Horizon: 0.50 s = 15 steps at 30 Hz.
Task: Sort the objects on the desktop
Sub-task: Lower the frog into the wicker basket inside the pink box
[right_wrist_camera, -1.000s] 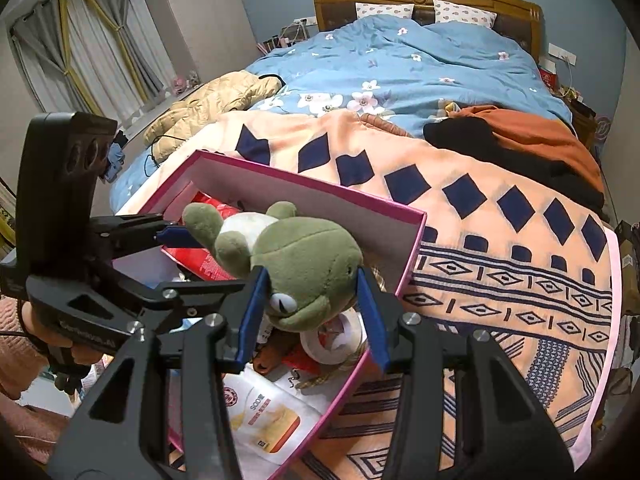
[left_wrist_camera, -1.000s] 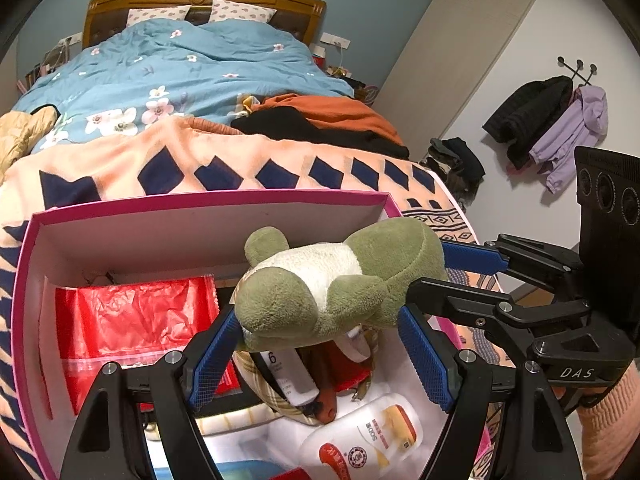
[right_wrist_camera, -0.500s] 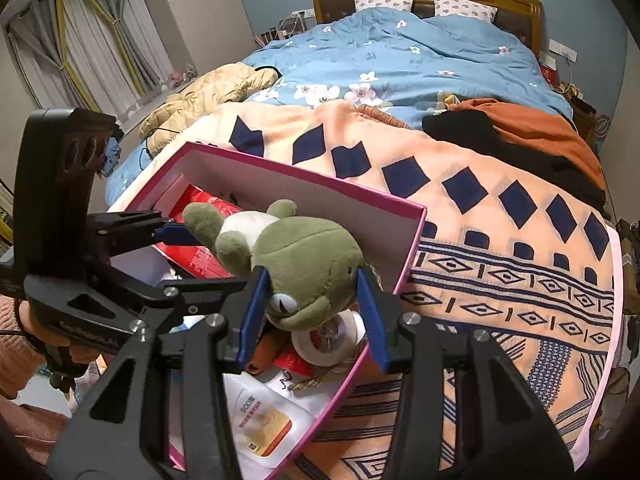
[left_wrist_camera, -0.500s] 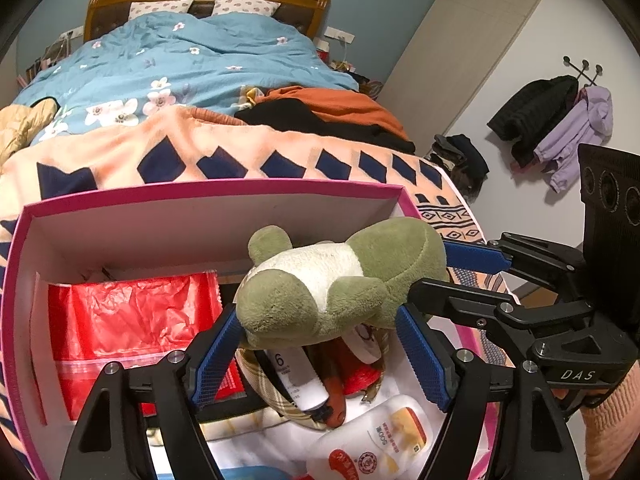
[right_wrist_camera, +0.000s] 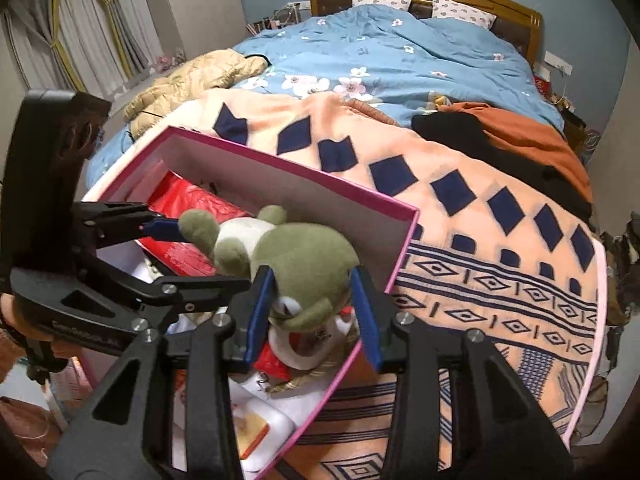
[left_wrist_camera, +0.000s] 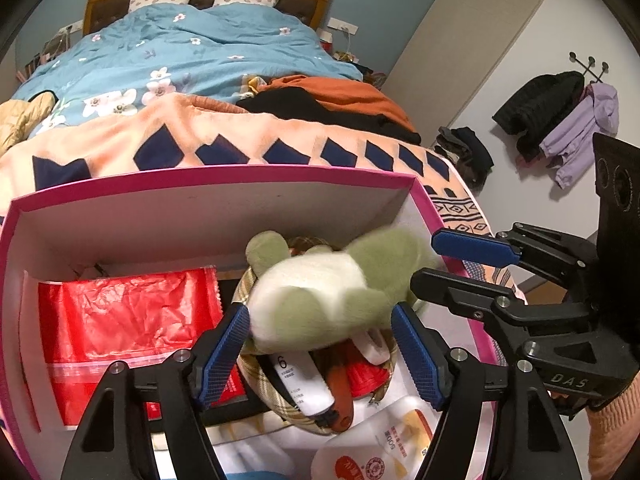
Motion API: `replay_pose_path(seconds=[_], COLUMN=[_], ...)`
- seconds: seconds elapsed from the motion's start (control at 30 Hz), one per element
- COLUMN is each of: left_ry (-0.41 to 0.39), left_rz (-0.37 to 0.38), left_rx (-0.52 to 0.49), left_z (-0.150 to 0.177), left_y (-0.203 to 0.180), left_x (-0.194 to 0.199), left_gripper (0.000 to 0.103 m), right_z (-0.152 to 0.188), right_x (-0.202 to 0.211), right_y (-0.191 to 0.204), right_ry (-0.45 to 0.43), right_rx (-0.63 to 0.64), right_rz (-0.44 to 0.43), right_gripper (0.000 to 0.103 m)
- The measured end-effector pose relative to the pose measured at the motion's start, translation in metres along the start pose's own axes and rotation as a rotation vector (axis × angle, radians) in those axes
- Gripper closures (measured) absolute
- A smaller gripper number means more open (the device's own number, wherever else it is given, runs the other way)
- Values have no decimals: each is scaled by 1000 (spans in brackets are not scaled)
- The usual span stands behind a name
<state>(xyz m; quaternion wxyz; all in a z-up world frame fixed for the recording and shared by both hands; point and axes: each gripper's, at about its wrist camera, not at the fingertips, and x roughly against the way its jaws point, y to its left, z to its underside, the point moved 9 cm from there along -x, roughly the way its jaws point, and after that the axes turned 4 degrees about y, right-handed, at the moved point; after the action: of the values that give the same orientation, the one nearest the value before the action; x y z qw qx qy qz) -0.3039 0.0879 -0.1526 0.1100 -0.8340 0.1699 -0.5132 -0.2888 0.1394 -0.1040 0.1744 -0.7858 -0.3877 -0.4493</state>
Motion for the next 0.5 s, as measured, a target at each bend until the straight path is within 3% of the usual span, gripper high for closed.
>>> replay_pose_path(seconds=[0.5], left_ry=[12], left_rz=[-3], left_rx=[-7], left_z=[-2], left_y=[-9], left_x=[-5], left_gripper=[28], right_z=[9], right_x=[17], right_y=[1], right_ry=[-42], right_rx=[-48], right_rz=[-11], right_gripper=[63])
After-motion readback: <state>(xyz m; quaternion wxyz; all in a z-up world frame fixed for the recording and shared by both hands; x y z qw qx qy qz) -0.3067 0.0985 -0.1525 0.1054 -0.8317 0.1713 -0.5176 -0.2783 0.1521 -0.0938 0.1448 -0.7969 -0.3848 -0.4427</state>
